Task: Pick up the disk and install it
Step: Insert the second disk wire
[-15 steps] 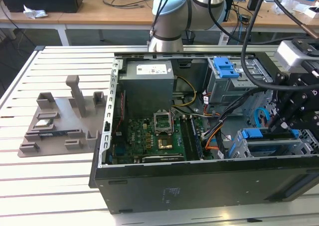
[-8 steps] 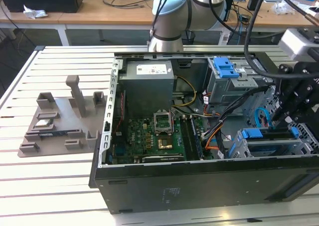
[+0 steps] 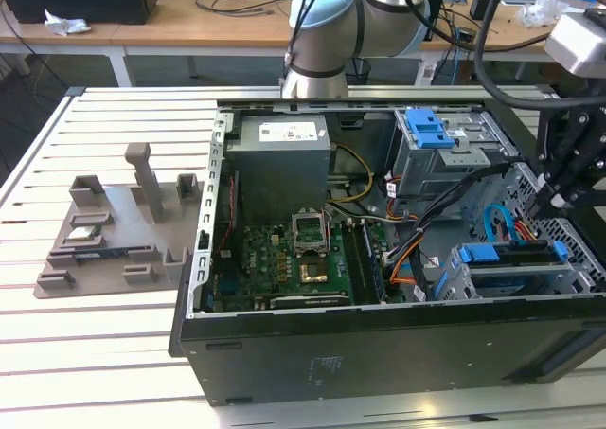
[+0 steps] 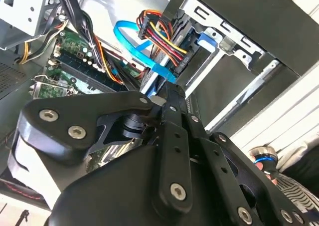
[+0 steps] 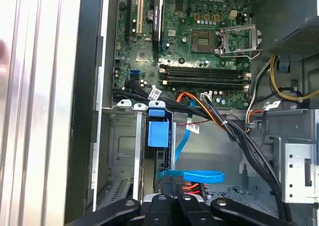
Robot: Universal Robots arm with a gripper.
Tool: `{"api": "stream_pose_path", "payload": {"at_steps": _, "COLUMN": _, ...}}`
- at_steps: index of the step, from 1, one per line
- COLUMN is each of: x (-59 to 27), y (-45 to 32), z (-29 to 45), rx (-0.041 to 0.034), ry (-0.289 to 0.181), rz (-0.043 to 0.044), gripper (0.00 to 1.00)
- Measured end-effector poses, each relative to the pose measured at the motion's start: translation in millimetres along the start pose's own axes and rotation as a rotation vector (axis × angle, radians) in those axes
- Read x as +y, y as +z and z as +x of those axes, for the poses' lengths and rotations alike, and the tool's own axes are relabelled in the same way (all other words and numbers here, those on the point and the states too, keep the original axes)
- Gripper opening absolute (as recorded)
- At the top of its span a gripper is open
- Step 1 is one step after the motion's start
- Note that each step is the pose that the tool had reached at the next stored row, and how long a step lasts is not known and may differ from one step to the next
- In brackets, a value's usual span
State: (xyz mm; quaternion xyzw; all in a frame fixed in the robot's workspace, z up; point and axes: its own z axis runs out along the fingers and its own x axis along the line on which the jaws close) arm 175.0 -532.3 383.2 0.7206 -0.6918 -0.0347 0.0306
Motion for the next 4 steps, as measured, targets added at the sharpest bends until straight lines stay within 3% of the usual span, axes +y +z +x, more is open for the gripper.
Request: {"api": "stream_pose_path", "payload": {"at_steps": 4, "x": 0.1, "y": -1.1, "z": 0.0, "rx": -0.0002, "ry": 0.000, "rz": 0.0000, "gripper": 0.11}}
